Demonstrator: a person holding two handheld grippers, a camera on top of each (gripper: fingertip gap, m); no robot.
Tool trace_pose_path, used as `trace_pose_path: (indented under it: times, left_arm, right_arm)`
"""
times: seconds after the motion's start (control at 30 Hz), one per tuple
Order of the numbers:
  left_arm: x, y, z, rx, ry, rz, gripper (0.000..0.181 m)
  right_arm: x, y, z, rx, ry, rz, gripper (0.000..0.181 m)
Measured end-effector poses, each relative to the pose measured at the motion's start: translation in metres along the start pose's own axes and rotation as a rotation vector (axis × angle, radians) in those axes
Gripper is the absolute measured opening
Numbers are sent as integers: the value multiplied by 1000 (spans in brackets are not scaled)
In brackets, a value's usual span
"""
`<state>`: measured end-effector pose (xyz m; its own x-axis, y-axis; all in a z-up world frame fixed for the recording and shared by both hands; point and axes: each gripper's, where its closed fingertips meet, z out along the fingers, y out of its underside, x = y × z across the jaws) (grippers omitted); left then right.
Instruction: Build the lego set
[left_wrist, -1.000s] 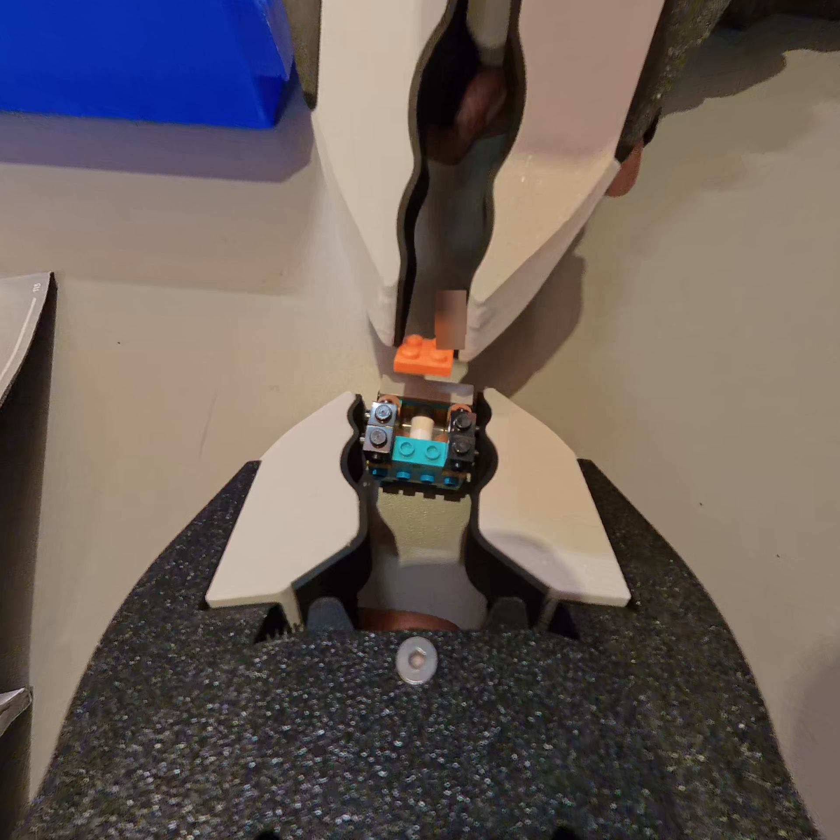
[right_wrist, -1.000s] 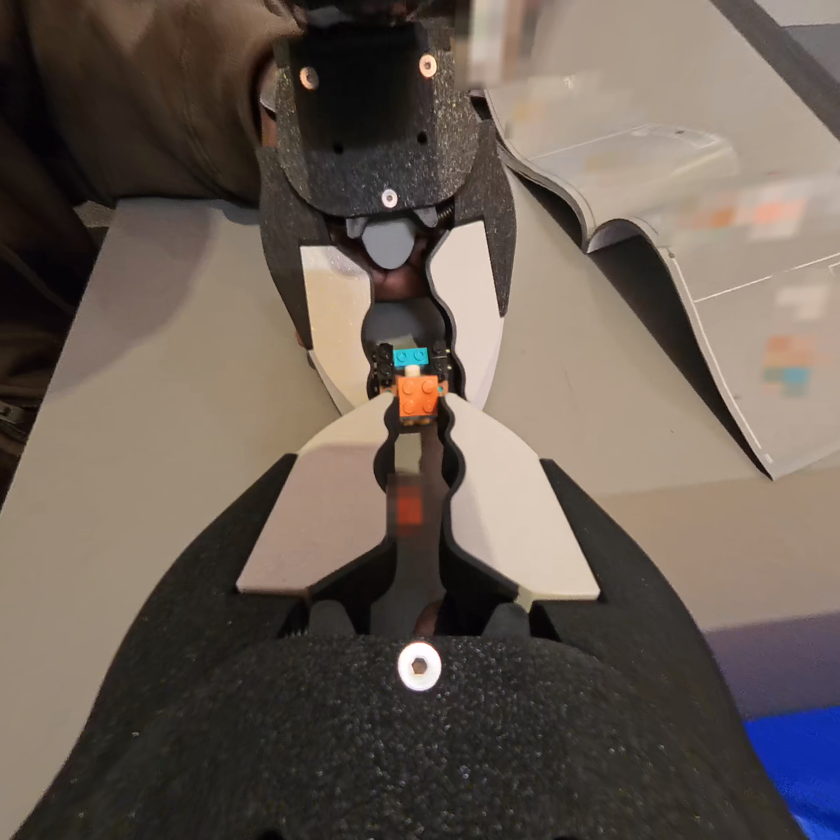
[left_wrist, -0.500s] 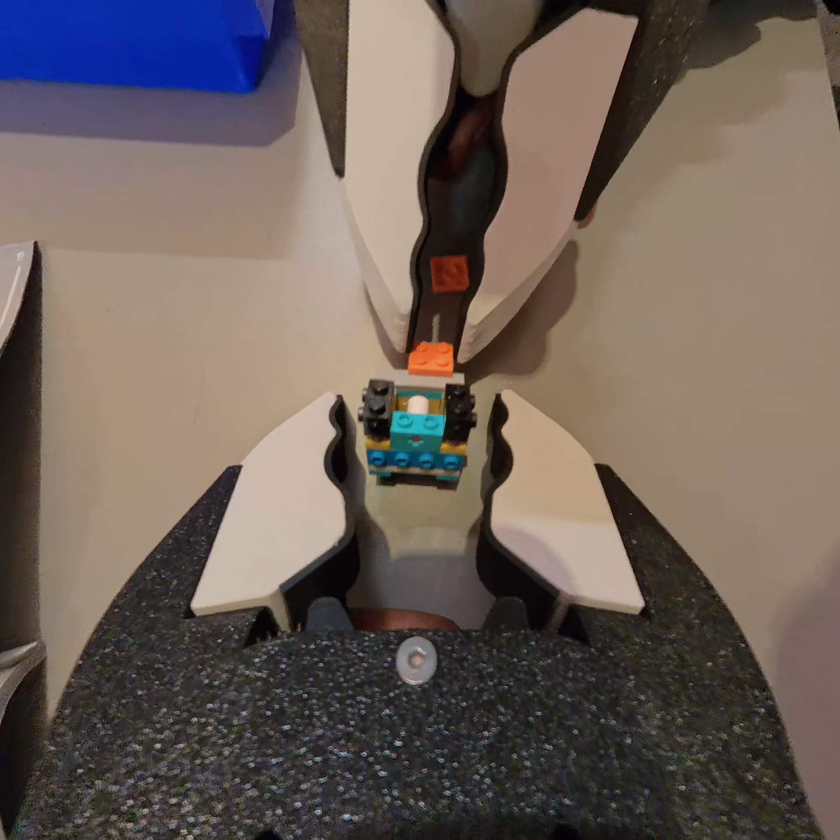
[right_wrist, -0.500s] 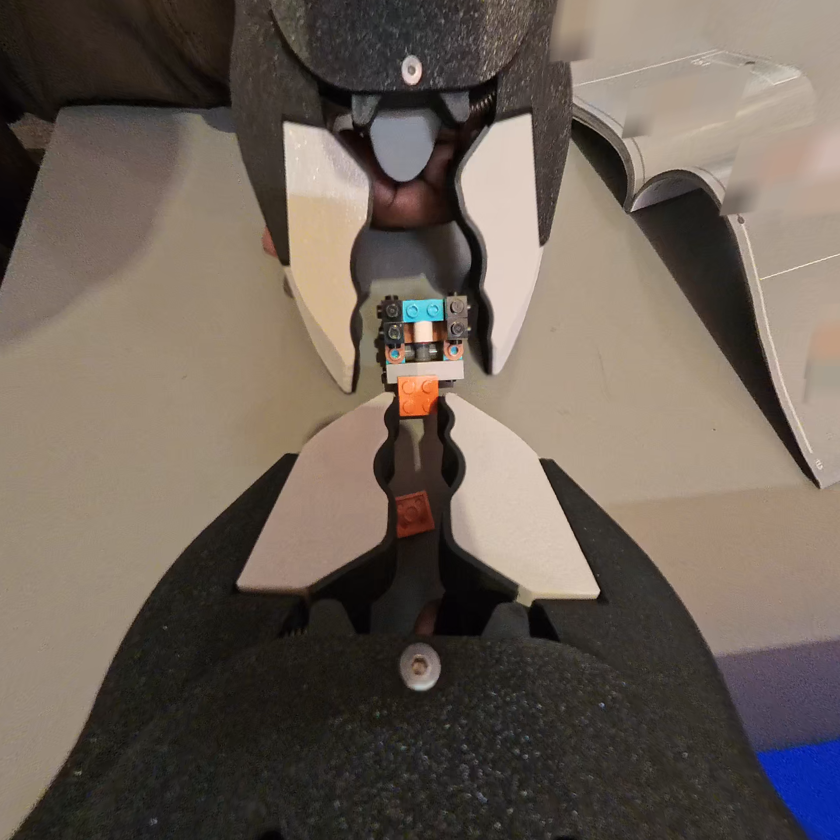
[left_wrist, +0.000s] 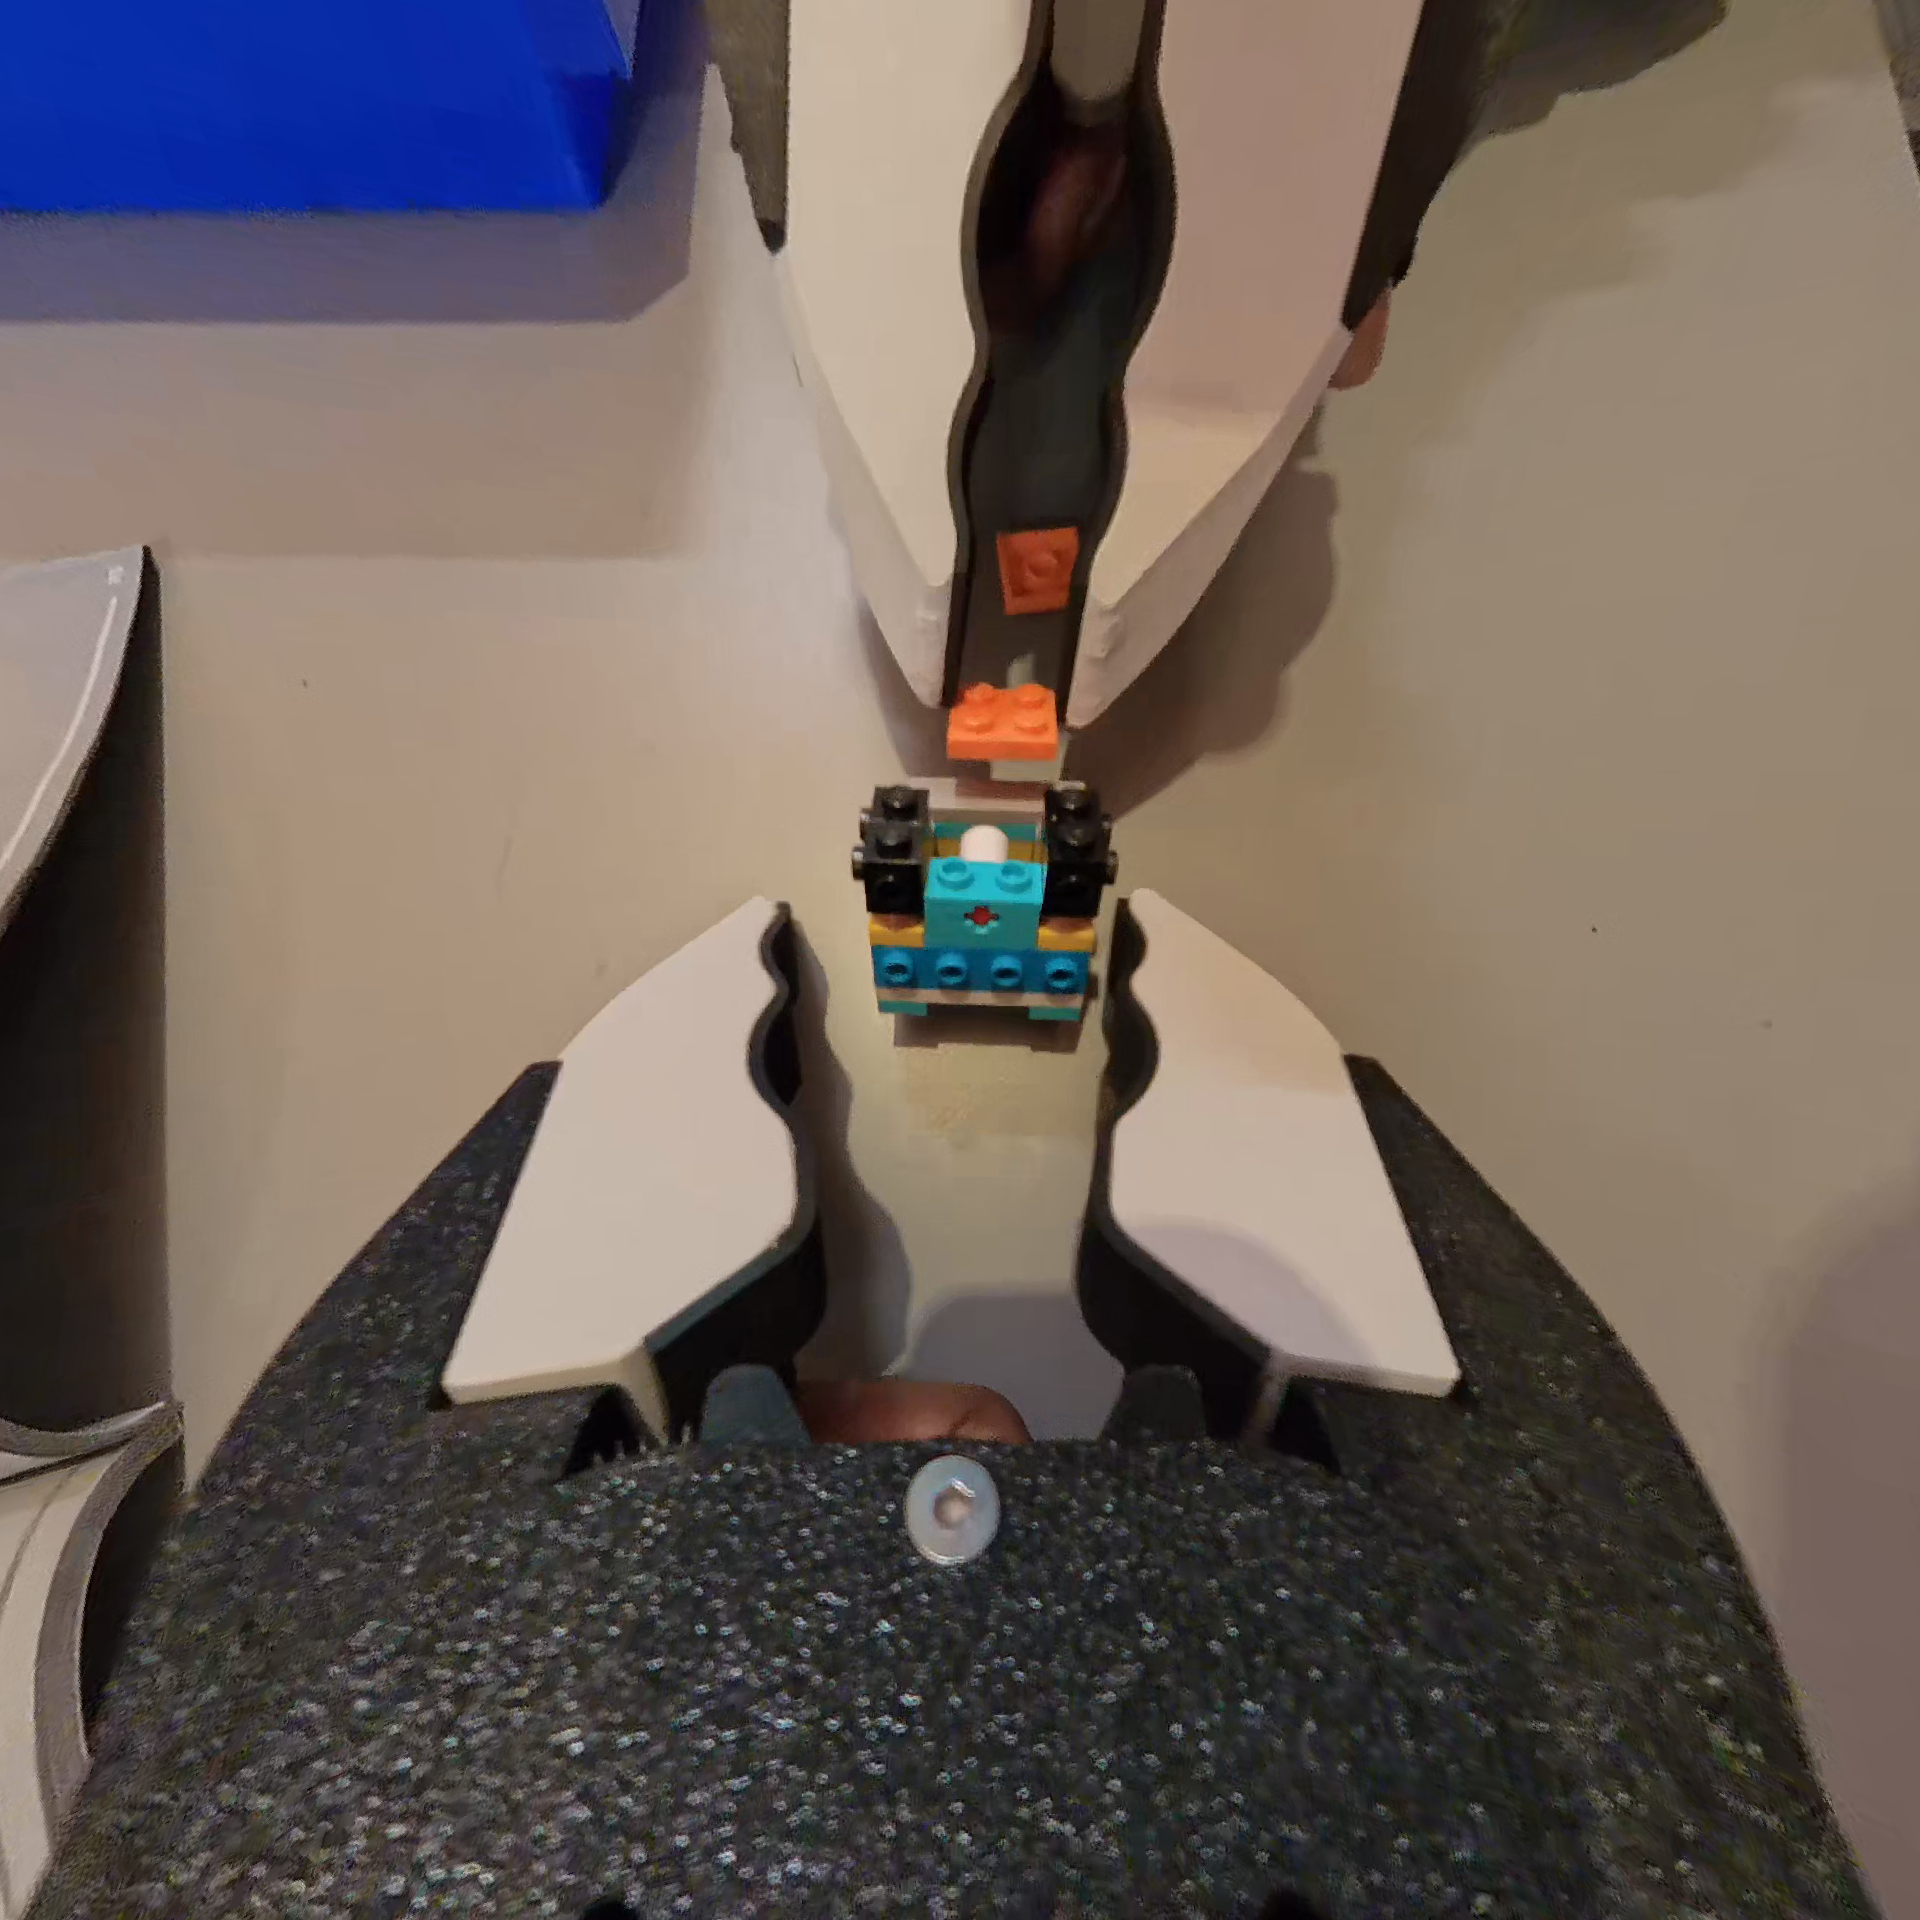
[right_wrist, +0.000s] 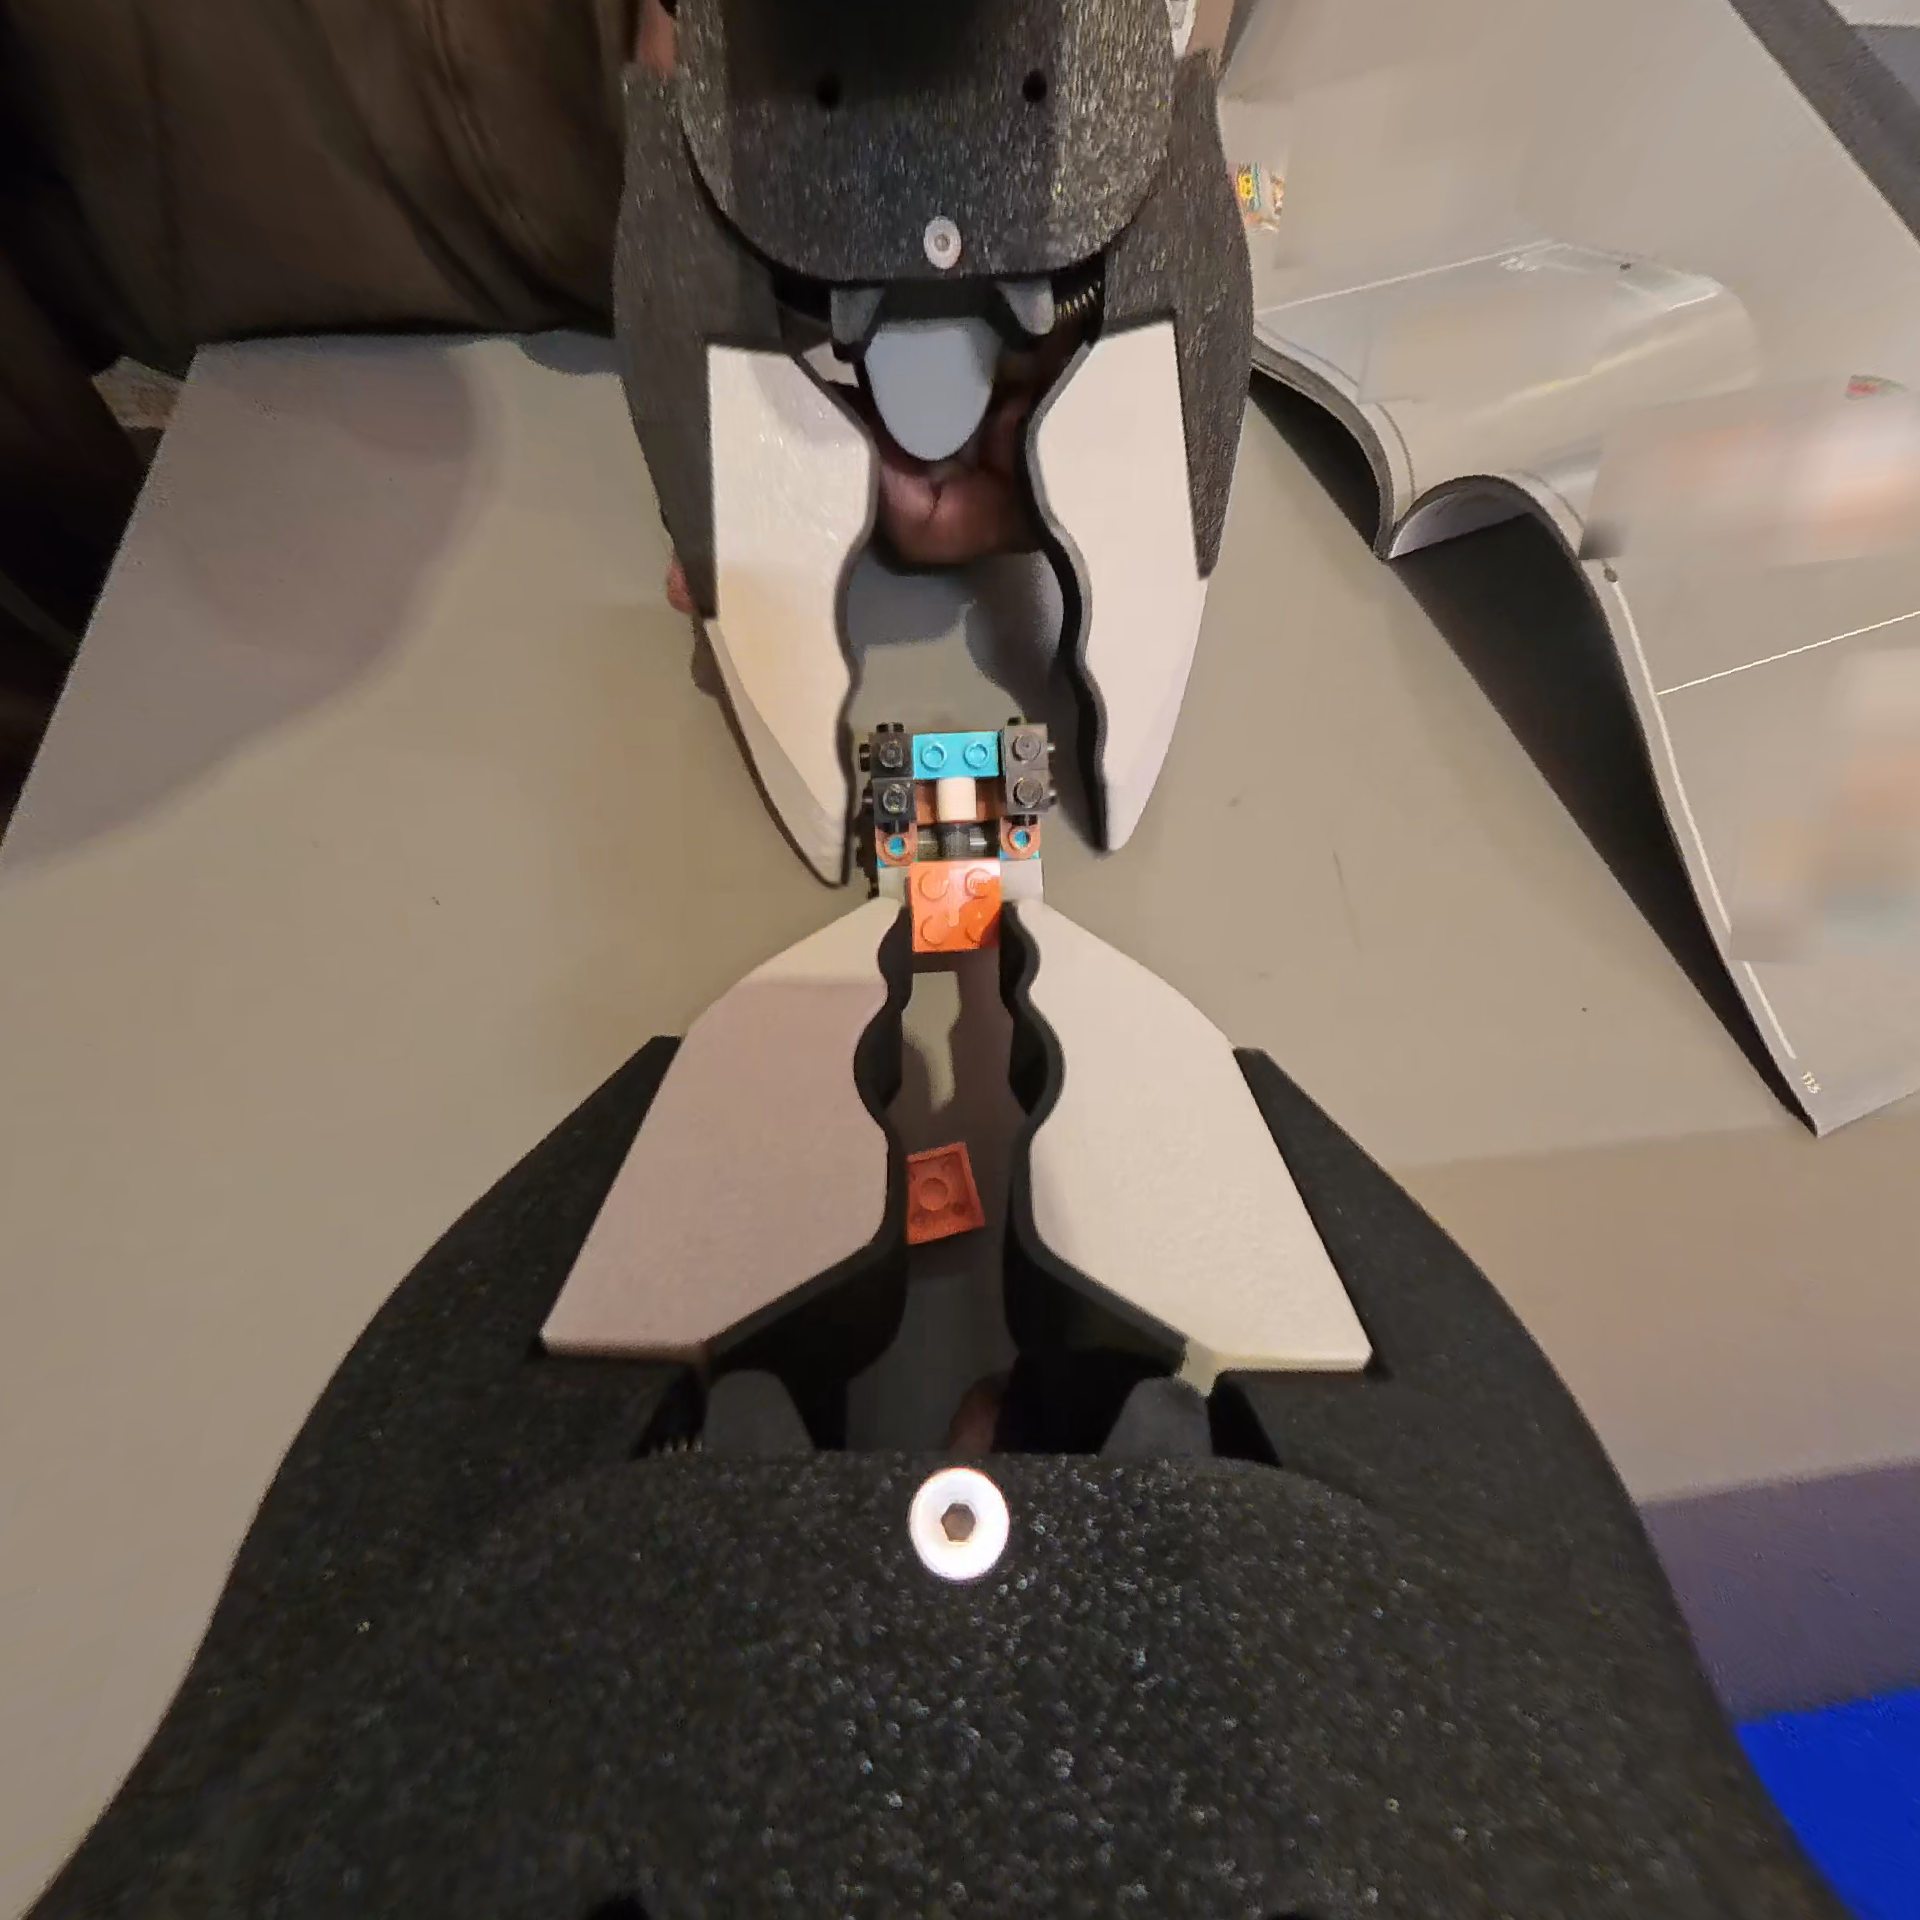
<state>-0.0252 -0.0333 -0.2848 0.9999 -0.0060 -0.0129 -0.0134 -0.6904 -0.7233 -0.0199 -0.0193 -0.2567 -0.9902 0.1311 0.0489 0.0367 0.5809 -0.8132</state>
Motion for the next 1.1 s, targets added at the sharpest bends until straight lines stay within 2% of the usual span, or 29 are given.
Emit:
trace_pose_path:
  times: [0.03, 0.07, 0.1, 0.33, 0.67, 1.1]
  left_arm:
    - [0, -2, 1, 6, -1, -2, 49]
    - [1, -3, 1, 11, 6, 1, 39]
    - [1, -5, 2, 14, 2, 5, 37]
    - [1, -15, 8, 45, -39, 44, 37]
    - [6, -26, 5, 110, -19, 42, 37]
    - [14, -46, -11, 287, 57, 21, 37]
  right_arm:
    - [0, -1, -1, 6, 2, 1, 15]
    - [0, -3, -1, 12, 4, 0, 15]
    - [0, -4, -2, 17, 5, -1, 15]
    - [3, -17, -11, 37, 44, -18, 15]
    - [-1, -26, -11, -23, 78, -99, 15]
    - [-4, -48, -21, 9, 76, -109, 15]
